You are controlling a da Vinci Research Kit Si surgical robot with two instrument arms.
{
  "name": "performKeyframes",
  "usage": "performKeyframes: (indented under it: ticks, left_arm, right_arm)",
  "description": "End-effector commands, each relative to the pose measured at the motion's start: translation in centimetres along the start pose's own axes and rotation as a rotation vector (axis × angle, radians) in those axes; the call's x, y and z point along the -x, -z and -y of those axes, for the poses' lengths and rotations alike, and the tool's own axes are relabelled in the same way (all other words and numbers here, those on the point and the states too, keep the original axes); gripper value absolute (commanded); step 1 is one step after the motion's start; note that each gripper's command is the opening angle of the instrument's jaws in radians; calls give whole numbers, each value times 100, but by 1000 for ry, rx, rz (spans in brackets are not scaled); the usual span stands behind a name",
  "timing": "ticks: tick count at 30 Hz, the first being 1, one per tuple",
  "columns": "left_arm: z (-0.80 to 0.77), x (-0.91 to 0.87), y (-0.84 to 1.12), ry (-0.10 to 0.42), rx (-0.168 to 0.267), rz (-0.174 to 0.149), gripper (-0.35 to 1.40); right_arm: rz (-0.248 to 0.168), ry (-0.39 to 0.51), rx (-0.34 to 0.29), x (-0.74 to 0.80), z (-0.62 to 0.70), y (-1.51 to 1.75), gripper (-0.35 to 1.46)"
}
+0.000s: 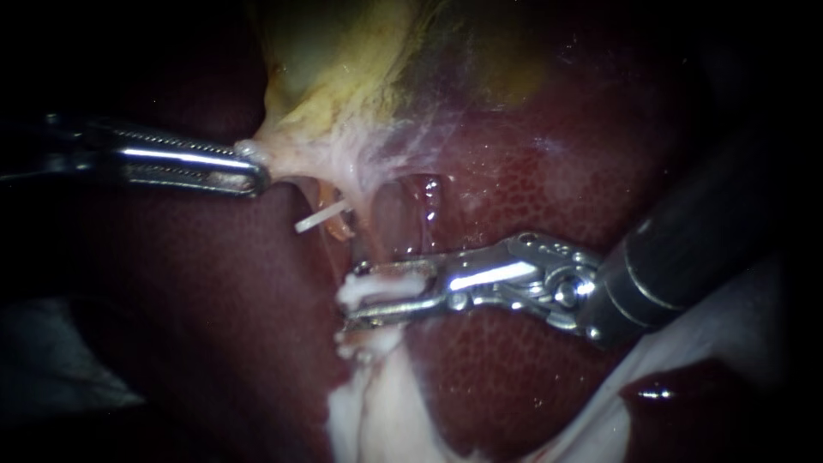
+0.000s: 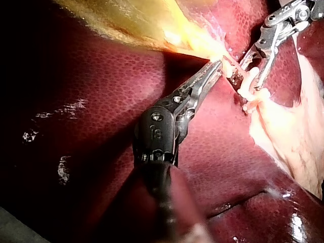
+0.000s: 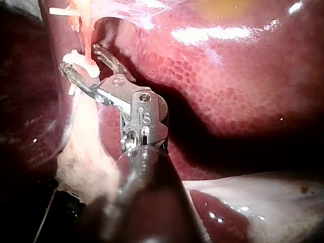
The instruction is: Going back second clip right tube
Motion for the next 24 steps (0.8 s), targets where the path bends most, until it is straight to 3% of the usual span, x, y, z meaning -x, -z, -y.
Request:
performKeyframes:
  ticks: [1, 8, 13, 18, 20, 24]
  left_arm:
    - [0, 0, 0, 0, 0, 0, -35]
    - [0, 0, 0, 0, 0, 0, -35]
    - [0, 0, 2, 0, 1, 0, -35]
    - [0, 1, 3, -1, 2, 0, -35]
    - [1, 1, 3, -1, 2, 0, -35]
    - [1, 1, 3, -1, 2, 1, -35]
  right_arm:
    - [1, 2, -2, -1, 1, 2, 49]
    - [-5, 7, 8, -1, 1, 5, 50]
    - [0, 181, 3, -3, 10, 24, 50]
    - [7, 326, 29, -19, 28, 69, 50]
    - [40, 383, 48, -25, 35, 85, 50]
    - [161, 492, 87, -34, 49, 118, 50]
